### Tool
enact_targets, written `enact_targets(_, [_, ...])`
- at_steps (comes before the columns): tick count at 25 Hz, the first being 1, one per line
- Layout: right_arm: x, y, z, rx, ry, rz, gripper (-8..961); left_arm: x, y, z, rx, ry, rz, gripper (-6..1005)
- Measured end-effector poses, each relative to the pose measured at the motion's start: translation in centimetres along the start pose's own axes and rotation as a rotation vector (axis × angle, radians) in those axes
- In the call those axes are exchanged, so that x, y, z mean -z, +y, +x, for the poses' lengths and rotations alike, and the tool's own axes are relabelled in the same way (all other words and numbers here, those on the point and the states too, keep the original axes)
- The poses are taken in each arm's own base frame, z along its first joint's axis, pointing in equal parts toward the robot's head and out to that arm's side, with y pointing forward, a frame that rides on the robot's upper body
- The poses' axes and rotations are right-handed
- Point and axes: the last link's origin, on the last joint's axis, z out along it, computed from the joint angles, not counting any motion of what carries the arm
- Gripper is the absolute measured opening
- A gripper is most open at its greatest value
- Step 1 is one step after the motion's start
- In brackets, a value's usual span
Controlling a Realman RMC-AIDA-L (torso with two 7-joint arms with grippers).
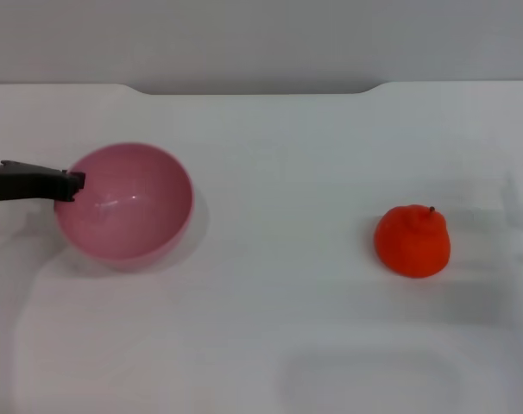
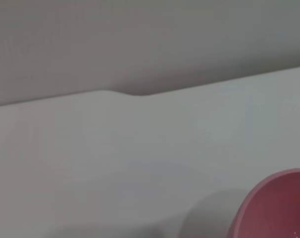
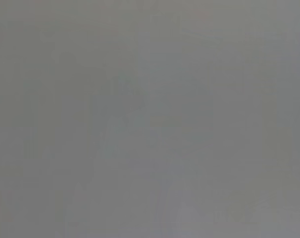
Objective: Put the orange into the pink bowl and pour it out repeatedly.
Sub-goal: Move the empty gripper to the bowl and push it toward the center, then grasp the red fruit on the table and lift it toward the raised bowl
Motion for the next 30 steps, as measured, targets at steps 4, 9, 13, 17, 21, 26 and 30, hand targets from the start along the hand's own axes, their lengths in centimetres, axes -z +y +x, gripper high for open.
enact_targets(4, [-1.3,1.5,-0.9,-0.005,-0.024,-0.059,602,0.4,0.1,0.5,0.01,0.03,-0.01,47])
enact_targets(9, [-3.0,2.9,-2.3,-0.015,-0.054,-0.112,602,0.5,0.1,0.7,0.002,0.045,-0.015,47])
enact_targets(13, [-4.6,4.2,-4.0,-0.046,-0.09,-0.172,602,0.3,0.1,0.7,-0.007,0.042,-0.017,47])
enact_targets(17, [-5.8,6.2,-6.4,-0.085,-0.124,-0.293,602,0.2,0.1,0.5,-0.005,0.044,-0.018,47])
enact_targets(21, [-6.0,8.7,-9.0,-0.104,-0.154,-0.457,602,0.2,0.1,0.3,0.0,0.042,-0.019,47])
enact_targets(26, [-4.8,11.1,-11.9,-0.104,-0.22,-0.642,602,0.2,0.0,0.2,0.002,0.04,-0.019,47])
enact_targets(30, [-3.6,12.8,-13.6,-0.067,-0.254,-0.752,602,0.1,0.1,0.1,0.002,0.038,-0.02,47])
